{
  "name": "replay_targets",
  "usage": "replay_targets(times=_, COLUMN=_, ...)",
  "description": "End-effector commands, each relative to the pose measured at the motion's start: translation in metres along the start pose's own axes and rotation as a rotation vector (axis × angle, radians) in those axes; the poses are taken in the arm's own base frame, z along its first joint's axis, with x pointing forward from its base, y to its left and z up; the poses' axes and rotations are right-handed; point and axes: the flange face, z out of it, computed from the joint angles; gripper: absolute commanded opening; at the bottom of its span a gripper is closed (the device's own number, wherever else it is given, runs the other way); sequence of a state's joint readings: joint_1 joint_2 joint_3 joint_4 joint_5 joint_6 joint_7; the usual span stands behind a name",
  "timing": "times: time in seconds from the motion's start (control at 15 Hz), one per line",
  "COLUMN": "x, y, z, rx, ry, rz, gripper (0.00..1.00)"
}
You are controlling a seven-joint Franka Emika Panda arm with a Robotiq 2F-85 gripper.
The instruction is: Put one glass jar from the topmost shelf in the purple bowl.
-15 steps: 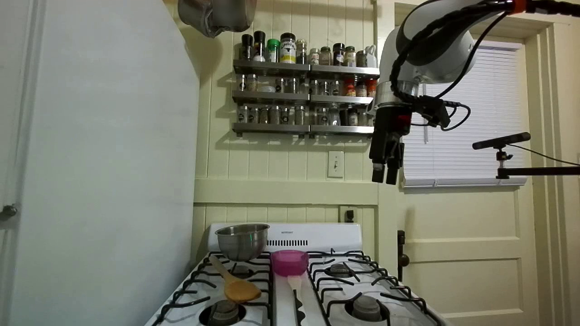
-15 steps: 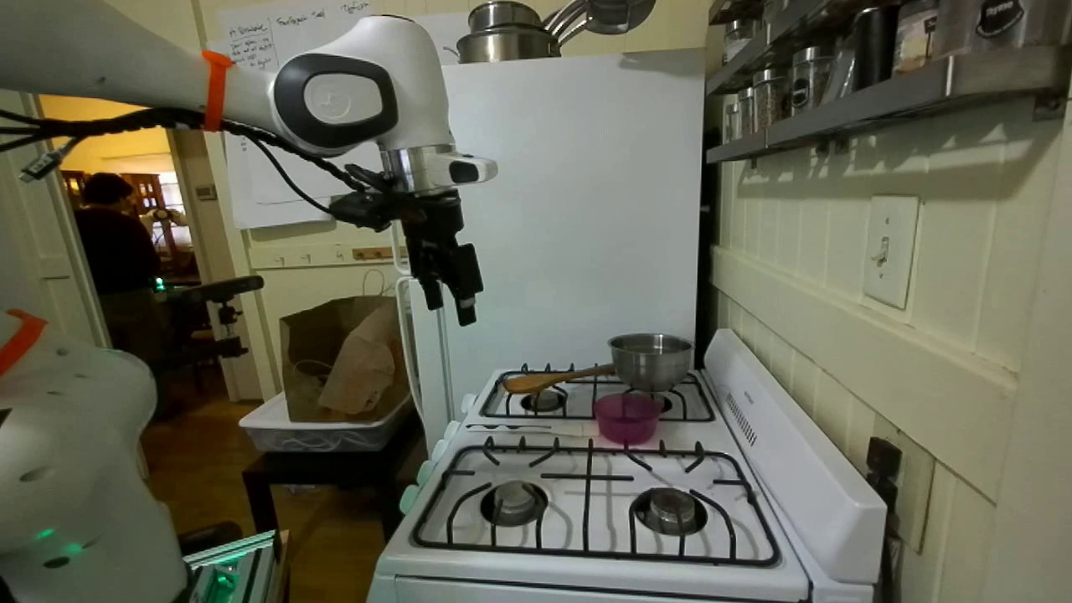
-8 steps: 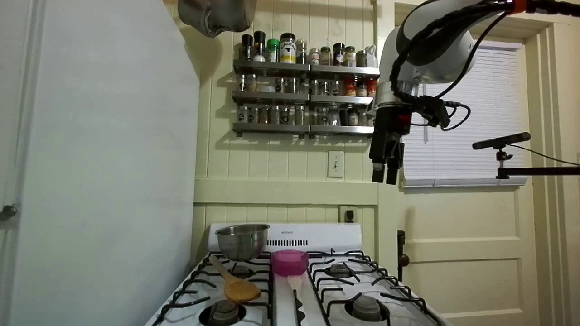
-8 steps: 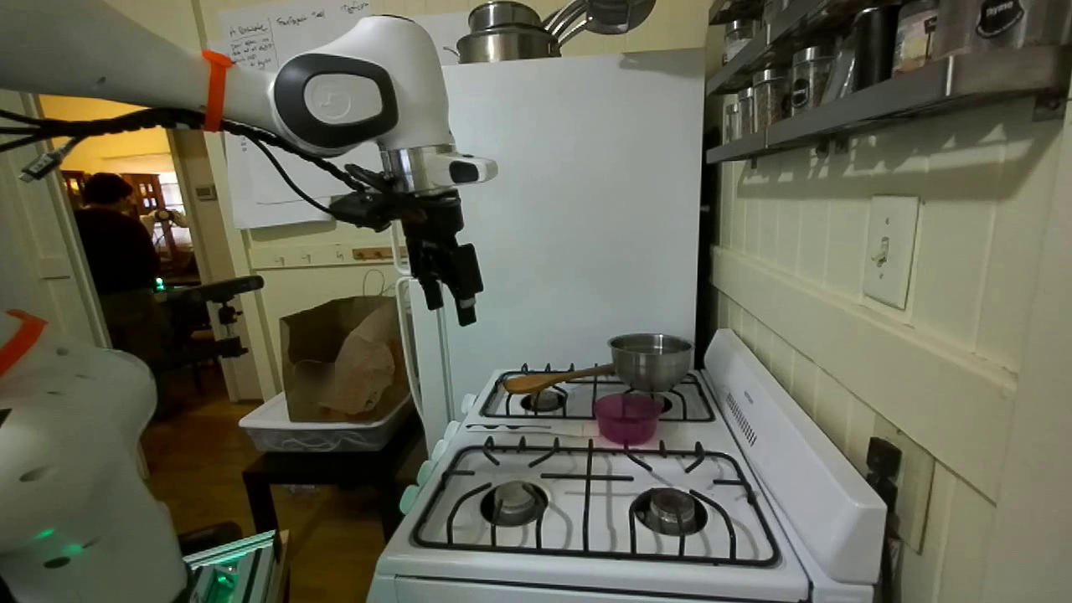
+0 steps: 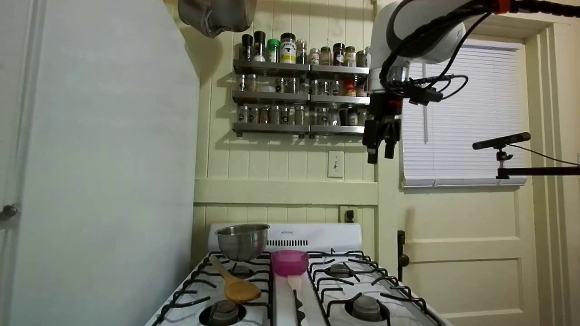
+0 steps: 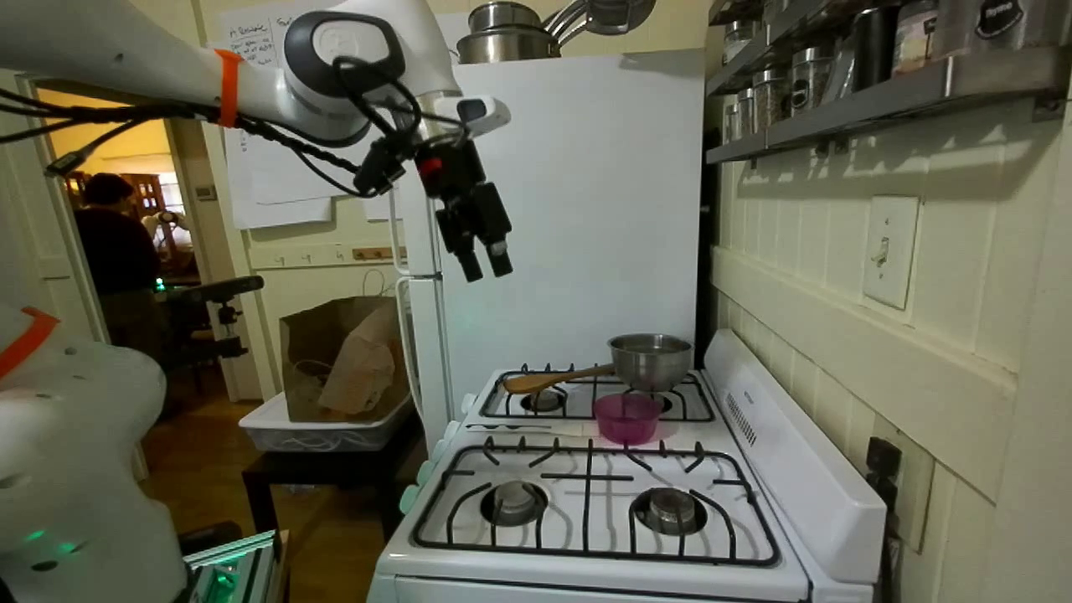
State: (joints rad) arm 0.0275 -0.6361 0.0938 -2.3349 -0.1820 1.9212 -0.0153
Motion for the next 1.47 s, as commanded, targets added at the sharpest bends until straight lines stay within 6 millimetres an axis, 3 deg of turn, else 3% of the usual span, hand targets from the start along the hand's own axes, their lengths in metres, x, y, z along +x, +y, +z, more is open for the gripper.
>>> replay_targets(times=0.0, x=0.032, y=0.023, z=-0.051, rx=-0.164, ry=0.068, rz=0.099, gripper=1.0)
replay_targets(times=0.47, x=0.062, y=0.079, z=-0.165, rx=-0.297, ry=0.256, rz=0.336, gripper=1.0)
replay_targets(times=0.8, x=0.082, y=0.101, z=-0.23, rx=-0.35, ry=0.437, rz=0.386, gripper=1.0)
replay_targets(times=0.87, x=0.068, y=0.097, z=-0.215, rx=-0.328, ry=0.395, rz=0.373, gripper=1.0)
replay_targets(times=1.0, x=0.074, y=0.101, z=-0.229, rx=-0.334, ry=0.425, rz=0.378, gripper=1.0)
replay_targets(times=1.4, x=0.08, y=0.101, z=-0.228, rx=-0.334, ry=0.425, rz=0.377, gripper=1.0)
